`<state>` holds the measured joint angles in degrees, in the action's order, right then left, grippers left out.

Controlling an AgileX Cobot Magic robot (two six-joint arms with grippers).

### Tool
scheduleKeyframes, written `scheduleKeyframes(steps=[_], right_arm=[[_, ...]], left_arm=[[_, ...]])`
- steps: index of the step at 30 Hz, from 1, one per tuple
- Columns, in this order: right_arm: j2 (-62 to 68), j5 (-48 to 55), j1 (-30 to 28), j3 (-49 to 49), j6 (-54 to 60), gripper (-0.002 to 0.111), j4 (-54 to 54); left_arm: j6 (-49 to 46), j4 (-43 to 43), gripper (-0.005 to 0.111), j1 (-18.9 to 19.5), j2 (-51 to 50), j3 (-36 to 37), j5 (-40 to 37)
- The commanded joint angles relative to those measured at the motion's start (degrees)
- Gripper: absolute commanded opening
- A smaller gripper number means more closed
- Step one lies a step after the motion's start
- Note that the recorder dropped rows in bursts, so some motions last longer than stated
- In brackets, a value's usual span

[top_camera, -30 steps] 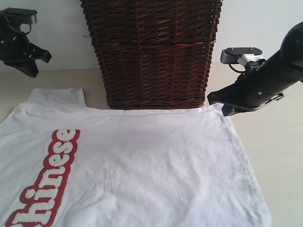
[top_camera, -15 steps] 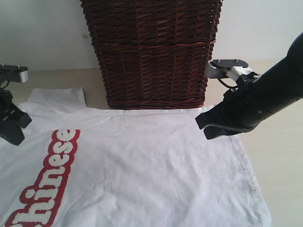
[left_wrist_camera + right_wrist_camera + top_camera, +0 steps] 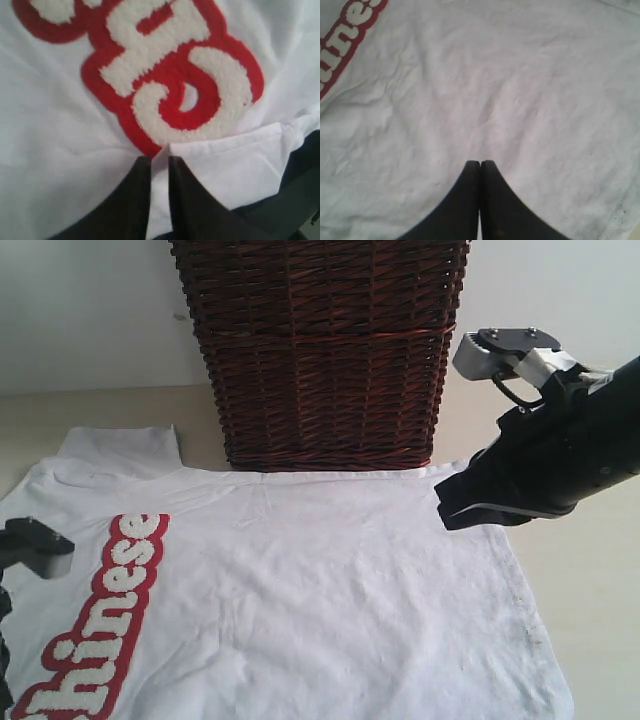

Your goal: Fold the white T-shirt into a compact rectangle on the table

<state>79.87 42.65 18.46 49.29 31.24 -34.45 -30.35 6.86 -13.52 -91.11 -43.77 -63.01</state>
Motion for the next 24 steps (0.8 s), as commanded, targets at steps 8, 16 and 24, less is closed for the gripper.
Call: scheduleKeyframes(steps=[8, 16, 24], right_arm=[[-0.5, 1.8, 0.2, -0.4, 0.1, 0.0, -1.5], [-0.5, 1.2, 0.2, -0.4, 0.1, 0.0, -1.6], [-0.5, 1.2, 0.2, -0.4, 0.1, 0.0, -1.6]], left_arm=[[-6.8, 1.6, 0.044, -2.1, 0.4, 7.9, 4.6], [-11.6, 6.0, 0.004, -2.1, 0.5, 7.8, -1.4], [-9.5, 6.0, 0.03, -2.1, 5.0, 7.8, -4.4]])
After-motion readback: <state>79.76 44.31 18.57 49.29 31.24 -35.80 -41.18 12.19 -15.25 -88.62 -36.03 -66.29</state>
